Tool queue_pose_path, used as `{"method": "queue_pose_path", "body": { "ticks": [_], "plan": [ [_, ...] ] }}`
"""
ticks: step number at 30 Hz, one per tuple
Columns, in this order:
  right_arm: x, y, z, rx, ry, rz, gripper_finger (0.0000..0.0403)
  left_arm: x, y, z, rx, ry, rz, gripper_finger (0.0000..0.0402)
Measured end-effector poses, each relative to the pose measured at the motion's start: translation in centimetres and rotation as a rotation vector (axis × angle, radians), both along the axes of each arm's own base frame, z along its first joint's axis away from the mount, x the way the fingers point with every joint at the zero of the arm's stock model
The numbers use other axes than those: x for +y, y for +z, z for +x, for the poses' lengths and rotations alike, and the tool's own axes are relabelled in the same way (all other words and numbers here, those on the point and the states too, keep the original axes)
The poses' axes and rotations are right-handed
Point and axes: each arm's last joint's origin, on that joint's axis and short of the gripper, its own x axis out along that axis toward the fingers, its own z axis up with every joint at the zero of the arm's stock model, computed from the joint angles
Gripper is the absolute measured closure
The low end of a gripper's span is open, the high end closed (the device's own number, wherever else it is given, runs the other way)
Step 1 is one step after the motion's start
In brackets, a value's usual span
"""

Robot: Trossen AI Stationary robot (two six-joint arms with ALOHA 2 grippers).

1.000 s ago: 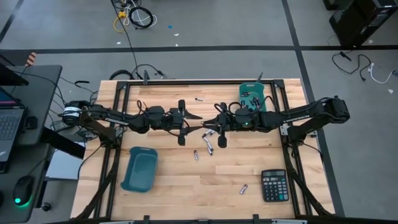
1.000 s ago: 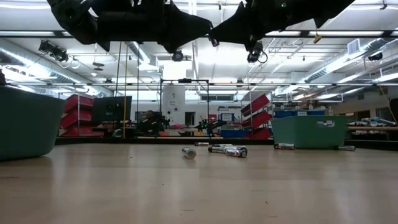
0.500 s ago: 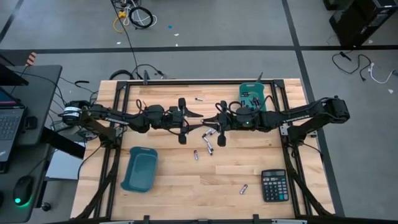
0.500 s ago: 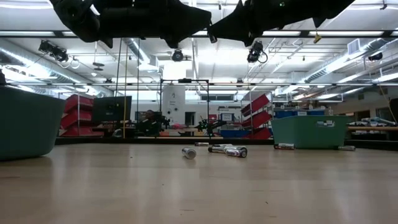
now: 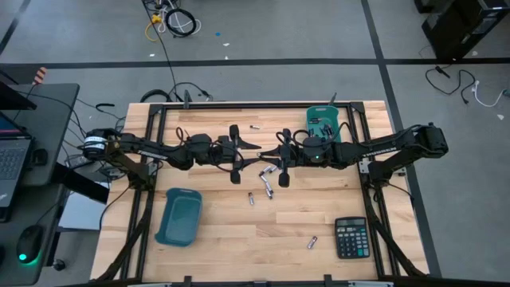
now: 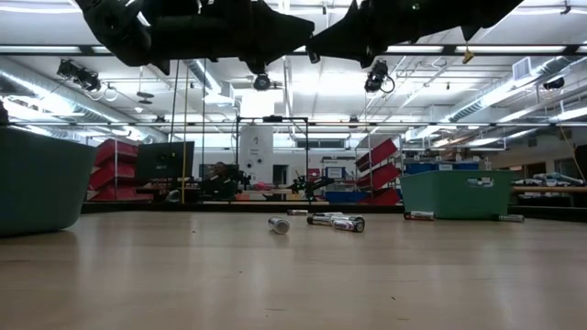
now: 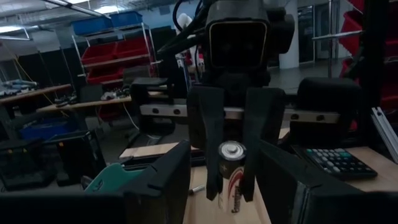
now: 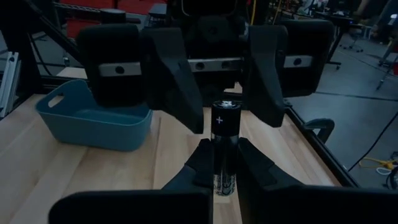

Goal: Sort batteries
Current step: Put the silver battery into the blue bin

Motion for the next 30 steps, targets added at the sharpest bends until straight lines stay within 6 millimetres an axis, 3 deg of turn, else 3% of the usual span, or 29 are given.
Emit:
{"method": "queue_pose_path", "body": {
  "ticks": [19,30],
  "plan": [
    [-0.15,0.12,0.02,-0.012,-0.008,-0.006,0.0376,0.35,0.13,-0.05,-0.014,0.001,-0.020,0.0334],
    [-0.15,0.15,0.03,-0.014,-0.005,-0.015,0.0357,0.36,0.20,-0.06,-0.022,0.007,-0.021,0.0345]
  ]
}}
